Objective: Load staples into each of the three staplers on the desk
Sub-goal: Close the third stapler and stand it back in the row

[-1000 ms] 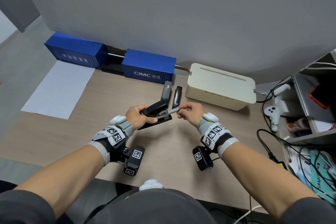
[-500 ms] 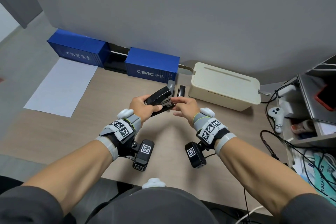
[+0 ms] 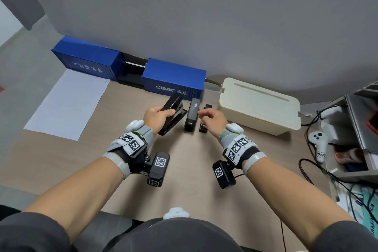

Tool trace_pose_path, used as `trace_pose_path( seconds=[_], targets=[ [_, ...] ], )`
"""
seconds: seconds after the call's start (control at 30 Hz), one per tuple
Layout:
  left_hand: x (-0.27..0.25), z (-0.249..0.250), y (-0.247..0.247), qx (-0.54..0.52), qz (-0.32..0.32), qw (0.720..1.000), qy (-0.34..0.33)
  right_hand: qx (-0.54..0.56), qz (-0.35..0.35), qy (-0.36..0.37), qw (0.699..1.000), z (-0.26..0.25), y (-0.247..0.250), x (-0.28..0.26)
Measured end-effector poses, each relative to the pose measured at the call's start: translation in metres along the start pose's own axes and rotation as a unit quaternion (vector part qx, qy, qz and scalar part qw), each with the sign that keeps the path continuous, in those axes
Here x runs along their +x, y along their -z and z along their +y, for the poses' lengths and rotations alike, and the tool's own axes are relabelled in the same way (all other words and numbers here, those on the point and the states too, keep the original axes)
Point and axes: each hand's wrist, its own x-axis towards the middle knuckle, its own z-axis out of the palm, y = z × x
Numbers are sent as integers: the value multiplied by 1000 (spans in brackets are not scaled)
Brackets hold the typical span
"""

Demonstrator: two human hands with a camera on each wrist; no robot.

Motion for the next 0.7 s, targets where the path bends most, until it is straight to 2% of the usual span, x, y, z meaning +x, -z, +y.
trace_pose_path(
  seconds=[0.13, 0.23, 0.5, 0.7],
  targets=[
    [36, -16, -5, 32, 64, 997, 15, -24, 28, -67, 997, 31, 16, 26],
    [52, -22, -15, 48, 83, 995, 32, -41, 35, -105, 993, 47, 20, 38],
    [102, -35, -48, 100, 74, 990, 62, -60, 9, -161, 985, 66, 7, 73],
    [109, -46, -51, 127, 55, 989, 57, -64, 14, -179, 982, 78, -1, 85]
  ],
)
